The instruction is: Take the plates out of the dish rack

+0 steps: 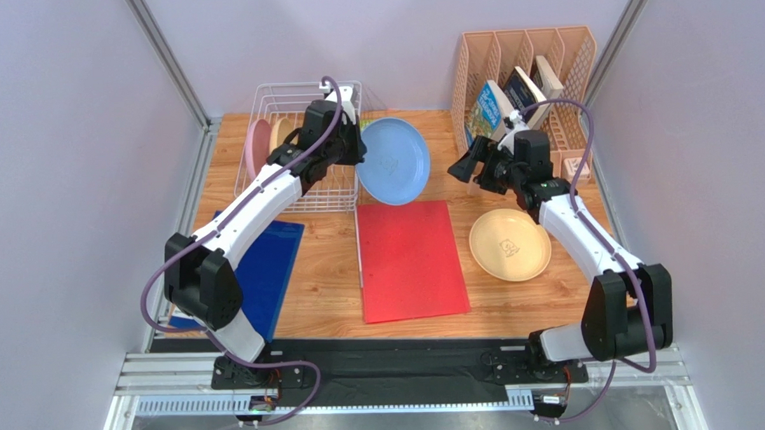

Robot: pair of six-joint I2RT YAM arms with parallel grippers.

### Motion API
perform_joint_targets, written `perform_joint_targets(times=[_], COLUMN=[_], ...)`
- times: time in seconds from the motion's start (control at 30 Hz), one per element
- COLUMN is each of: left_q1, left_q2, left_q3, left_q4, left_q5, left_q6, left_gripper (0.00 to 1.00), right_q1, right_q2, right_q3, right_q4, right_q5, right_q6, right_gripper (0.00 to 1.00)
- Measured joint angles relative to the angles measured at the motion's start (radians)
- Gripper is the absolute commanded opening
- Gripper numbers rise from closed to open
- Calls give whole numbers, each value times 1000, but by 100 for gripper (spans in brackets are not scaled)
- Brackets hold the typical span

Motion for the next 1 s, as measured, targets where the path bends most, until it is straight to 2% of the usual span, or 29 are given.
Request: perform_joint_targets(times=[0.2, 0.27, 0.3, 0.33, 0.4, 0.43, 0.47, 0.5, 0.53, 0.57, 0.63, 0.67, 0.73, 0.77, 0.87, 1.0], left_q1=[0, 0, 0, 0, 0, 0, 0, 2, 9, 16, 14, 12, 7, 5, -1, -4], left_q2=[0, 0, 0, 0, 0, 2, 3, 5, 6, 6, 8, 8, 8, 7, 7, -19], left_q3=[-10, -11, -12, -15, -22, -26, -33, -43, -50, -57, -60, -60, -60, -60, -60, -78], left_q4=[49, 70, 79, 90, 102, 104, 106, 110, 111, 115, 114, 113, 112, 112, 100, 89], left_q5=[123, 150, 163, 177, 195, 194, 195, 183, 184, 195, 197, 193, 176, 165, 109, 0], left_q6=[-66, -81, -89, -95, -105, -105, -105, -102, -104, -111, -111, -108, -97, -91, -59, -5], left_gripper=[0, 0, 0, 0, 0, 0, 0, 7, 20, 47, 65, 78, 86, 94, 98, 99], right_q1=[29, 43, 48, 55, 65, 69, 72, 75, 75, 71, 68, 68, 67, 66, 39, -35], right_q2=[84, 110, 120, 132, 155, 163, 167, 168, 168, 168, 164, 158, 125, 102, 6, -153], right_q3=[35, 45, 48, 51, 58, 60, 62, 64, 64, 64, 64, 64, 50, 39, -11, -106], right_q4=[66, 83, 90, 98, 111, 115, 117, 114, 111, 111, 100, 90, 45, 14, -97, -216], right_q5=[-51, -64, -69, -76, -91, -98, -108, -108, -117, -124, -110, -93, -16, 21, 141, 270], right_q6=[29, 35, 36, 39, 42, 47, 47, 60, 59, 66, 64, 56, 42, 36, 32, 63], right_gripper=[82, 77, 71, 52, 27, 0, 0, 0, 0, 0, 0, 0, 0, 0, 0, 0])
